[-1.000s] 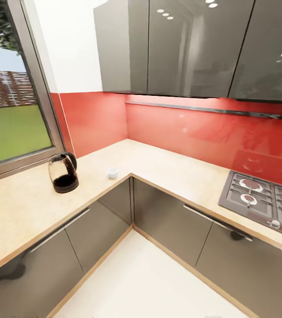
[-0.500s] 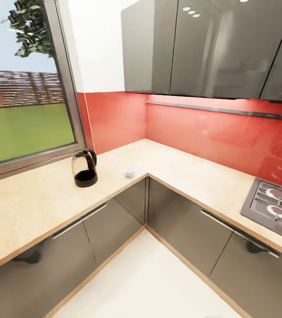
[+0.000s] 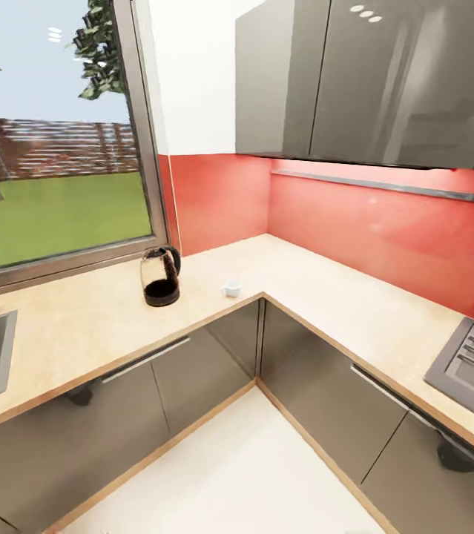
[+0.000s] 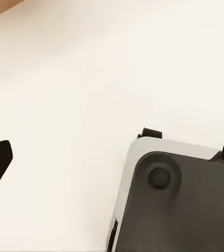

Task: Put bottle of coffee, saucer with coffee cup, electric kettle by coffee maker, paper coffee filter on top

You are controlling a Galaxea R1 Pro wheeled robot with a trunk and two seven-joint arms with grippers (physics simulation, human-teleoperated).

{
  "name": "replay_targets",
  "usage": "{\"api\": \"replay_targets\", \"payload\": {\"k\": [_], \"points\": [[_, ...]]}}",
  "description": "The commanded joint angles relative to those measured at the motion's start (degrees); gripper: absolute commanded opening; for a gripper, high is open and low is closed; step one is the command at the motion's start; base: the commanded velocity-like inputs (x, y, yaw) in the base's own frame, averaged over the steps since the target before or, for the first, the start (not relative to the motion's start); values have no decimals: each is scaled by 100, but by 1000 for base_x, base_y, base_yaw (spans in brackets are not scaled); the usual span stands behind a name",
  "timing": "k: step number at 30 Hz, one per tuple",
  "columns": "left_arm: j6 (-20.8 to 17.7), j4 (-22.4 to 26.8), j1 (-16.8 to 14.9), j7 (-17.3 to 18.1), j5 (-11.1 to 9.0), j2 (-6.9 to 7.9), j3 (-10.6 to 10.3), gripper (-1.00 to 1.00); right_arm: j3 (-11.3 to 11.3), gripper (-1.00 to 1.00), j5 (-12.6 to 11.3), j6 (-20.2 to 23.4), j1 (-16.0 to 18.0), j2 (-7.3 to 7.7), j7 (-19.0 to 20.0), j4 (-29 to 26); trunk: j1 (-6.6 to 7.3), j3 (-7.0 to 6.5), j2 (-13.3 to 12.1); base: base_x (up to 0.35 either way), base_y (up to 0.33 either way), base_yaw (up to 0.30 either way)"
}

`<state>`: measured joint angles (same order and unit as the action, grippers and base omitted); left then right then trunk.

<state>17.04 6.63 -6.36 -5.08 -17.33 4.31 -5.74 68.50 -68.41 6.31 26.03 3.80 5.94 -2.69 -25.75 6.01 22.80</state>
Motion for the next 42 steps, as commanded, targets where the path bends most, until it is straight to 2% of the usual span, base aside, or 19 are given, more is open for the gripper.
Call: {"api": "replay_targets", "payload": {"k": [1, 13, 42], "points": [[19, -3, -6, -29, -31, 0, -50, 100, 41, 100, -49, 20, 5, 6, 5, -12, -3, 12, 11, 0, -269, 278], [19, -3, -6, -37, -30, 6, -46, 100, 41, 100, -45, 20, 1, 6, 5, -12, -3, 12, 11, 0, -240, 278], [19, -3, -6, -37, -33, 9, -41, 100, 41, 100, -41, 20, 1, 6, 4, -12, -3, 12, 11, 0, -9, 278]]}}
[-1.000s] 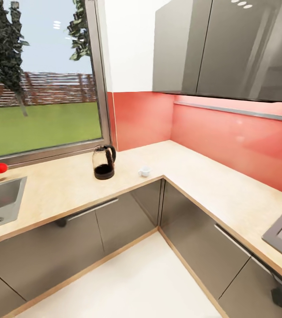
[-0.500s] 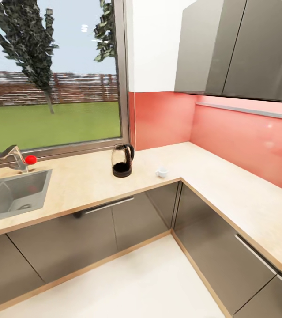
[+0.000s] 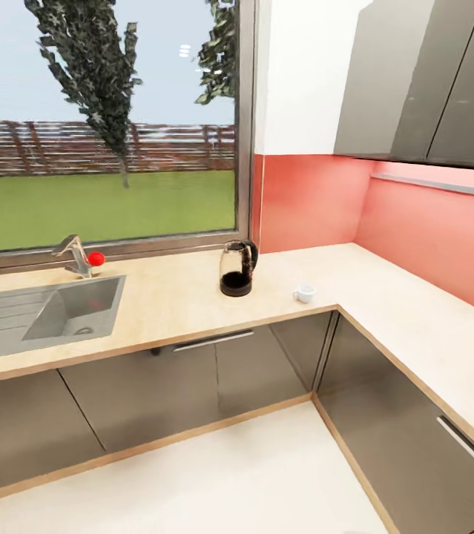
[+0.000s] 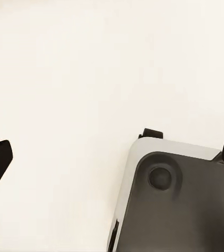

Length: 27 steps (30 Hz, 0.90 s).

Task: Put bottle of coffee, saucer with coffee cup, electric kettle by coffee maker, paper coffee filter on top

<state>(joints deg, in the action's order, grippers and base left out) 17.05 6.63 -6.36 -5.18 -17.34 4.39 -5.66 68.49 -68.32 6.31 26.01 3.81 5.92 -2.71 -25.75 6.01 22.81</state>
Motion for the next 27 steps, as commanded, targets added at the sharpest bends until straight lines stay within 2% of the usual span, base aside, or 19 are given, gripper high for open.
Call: {"api": "replay_targets", "payload": {"k": [1, 17, 27], "points": [[17, -4, -5, -27, -33, 1, -49, 100, 41, 100, -49, 20, 3, 5, 7, -10, -3, 12, 11, 0, 0, 278], [17, -4, -5, -27, -33, 1, -49, 100, 41, 100, -49, 20, 4, 4, 6, -10, -3, 60, 11, 0, 0, 269], [17, -4, -5, -27, -33, 1, -49, 100, 41, 100, -54, 20, 5, 5, 12, -10, -3, 66, 11, 0, 0, 36]]}}
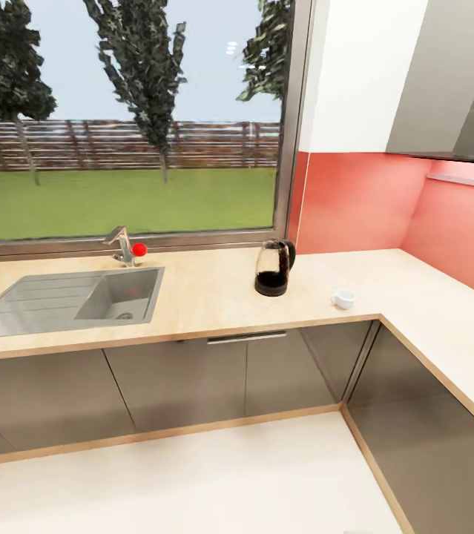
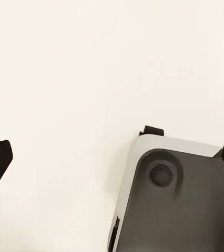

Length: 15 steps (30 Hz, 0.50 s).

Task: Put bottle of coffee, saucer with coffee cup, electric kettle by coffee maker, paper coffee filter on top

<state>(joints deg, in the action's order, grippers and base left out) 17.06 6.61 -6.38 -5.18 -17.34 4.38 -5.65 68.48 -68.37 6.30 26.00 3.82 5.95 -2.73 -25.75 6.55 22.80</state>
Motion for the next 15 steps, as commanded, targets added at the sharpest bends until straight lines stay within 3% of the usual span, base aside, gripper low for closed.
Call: {"api": "replay_targets", "payload": {"k": [1, 15], "points": [[16, -2, -4, -27, -33, 1, -50, 100, 43, 100, -48, 21, 4, 4, 9, -8, -3, 12, 12, 0, 0, 2], [-50, -131, 27, -61, -21, 83, -67, 100, 38, 100, -58, 14, 7, -9, 11, -28, -3, 12, 12, 0, 0, 0]]}}
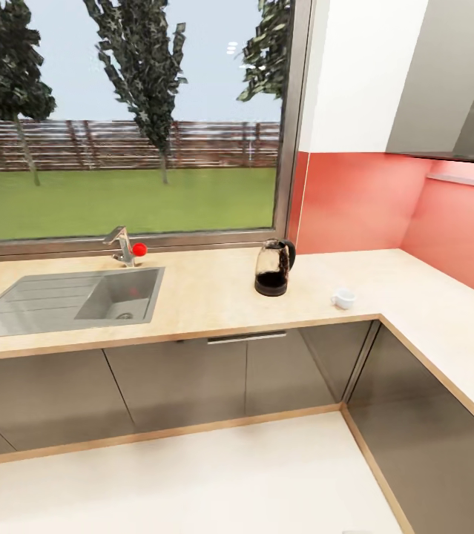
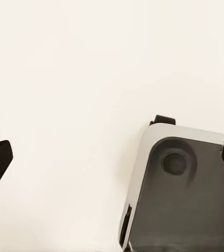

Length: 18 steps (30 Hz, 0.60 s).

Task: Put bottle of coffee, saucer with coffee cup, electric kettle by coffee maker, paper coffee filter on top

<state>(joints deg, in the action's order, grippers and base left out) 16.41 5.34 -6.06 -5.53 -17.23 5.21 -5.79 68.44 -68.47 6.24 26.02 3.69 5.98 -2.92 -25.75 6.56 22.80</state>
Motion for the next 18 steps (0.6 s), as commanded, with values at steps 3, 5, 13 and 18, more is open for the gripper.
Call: {"api": "replay_targets", "payload": {"k": [3, 5, 13, 18], "points": [[-31, -252, 10, -160, -27, 28, -65, 100, 33, 100, -45, 14, 6, -26, 8, -47, -3, 12, 12, 0, 0, 0], [-127, -389, 14, -287, -27, 68, -68, 100, 27, 100, -45, -35, 7, -41, 8, -107, -3, 12, 12, 0, 0, 0], [-895, -559, 48, -582, -28, 339, -71, 100, 19, 100, -37, -932, 17, -77, -1, -1107, -3, 12, 12, 0, 0, 0], [-1038, -587, 67, -595, -20, 378, -77, 100, 5, 100, -42, -1322, 284, -79, -8, -1544, -3, 12, 12, 0, 0, 0]]}}
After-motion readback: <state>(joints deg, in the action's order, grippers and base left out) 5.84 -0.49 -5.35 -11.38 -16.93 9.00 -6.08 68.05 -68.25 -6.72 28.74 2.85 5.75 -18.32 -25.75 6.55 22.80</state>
